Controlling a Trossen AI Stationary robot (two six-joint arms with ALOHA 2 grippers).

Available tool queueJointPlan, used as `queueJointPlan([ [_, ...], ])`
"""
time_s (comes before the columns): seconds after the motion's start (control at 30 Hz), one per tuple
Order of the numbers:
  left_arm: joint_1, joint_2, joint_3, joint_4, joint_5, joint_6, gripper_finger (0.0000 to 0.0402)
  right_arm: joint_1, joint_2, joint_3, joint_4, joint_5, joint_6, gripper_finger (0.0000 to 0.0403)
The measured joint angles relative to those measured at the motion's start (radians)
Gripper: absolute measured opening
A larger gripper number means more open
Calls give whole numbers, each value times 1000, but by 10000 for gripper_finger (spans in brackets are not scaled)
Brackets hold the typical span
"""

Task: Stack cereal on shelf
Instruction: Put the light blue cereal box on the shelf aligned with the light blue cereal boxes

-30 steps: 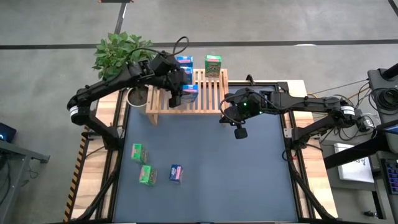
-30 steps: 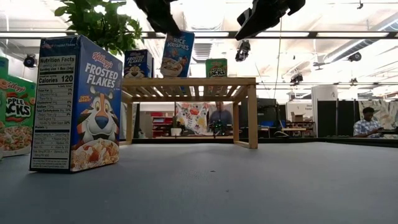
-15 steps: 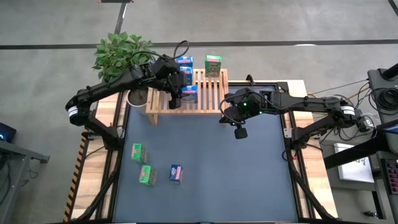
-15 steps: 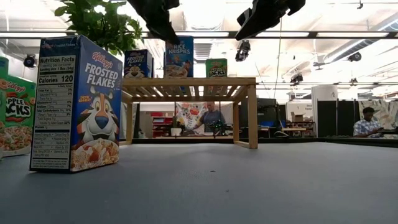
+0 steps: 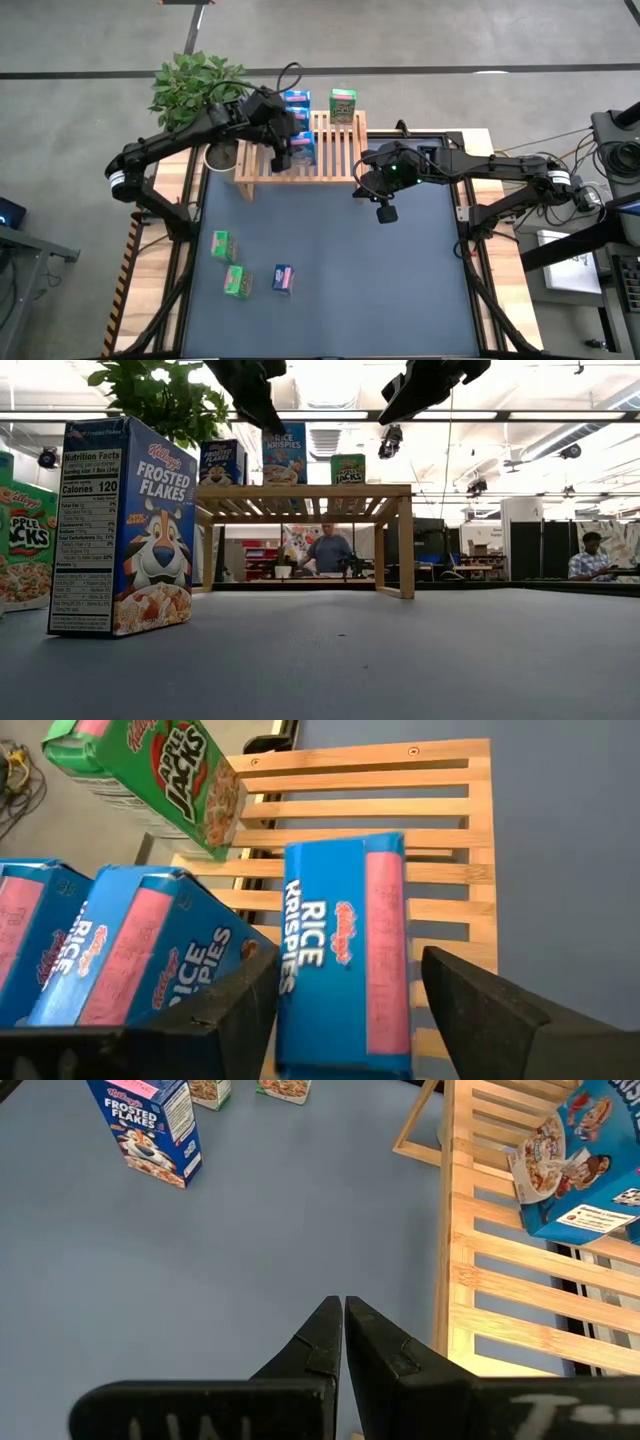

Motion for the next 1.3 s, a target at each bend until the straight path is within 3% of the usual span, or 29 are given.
queueJointPlan([
  [0.3, -27, -71, 0, -5, -31, -2, 231, 0, 0, 0, 0, 0, 0, 9],
  [0.53, -179, -167, -27, 14, -151, -41, 230, 0, 21, -32, 82, 0, 24, 9],
  [0.63, -275, -208, -113, 90, -238, -59, 230, -3, 28, -62, 151, 14, 24, 9],
  [0.83, -443, -288, -345, 287, -451, -120, 230, -19, 31, -84, 225, 156, 50, 9],
  [1.07, -540, -338, -594, 553, -604, -137, 224, -79, 50, -54, 257, 186, 91, 9],
  [1.17, -541, -354, -677, 649, -610, -136, 198, -103, 90, -28, 283, 186, 100, 9],
  [1.3, -533, -379, -755, 738, -611, -127, 133, -135, 169, 35, 288, 186, 85, 9],
])
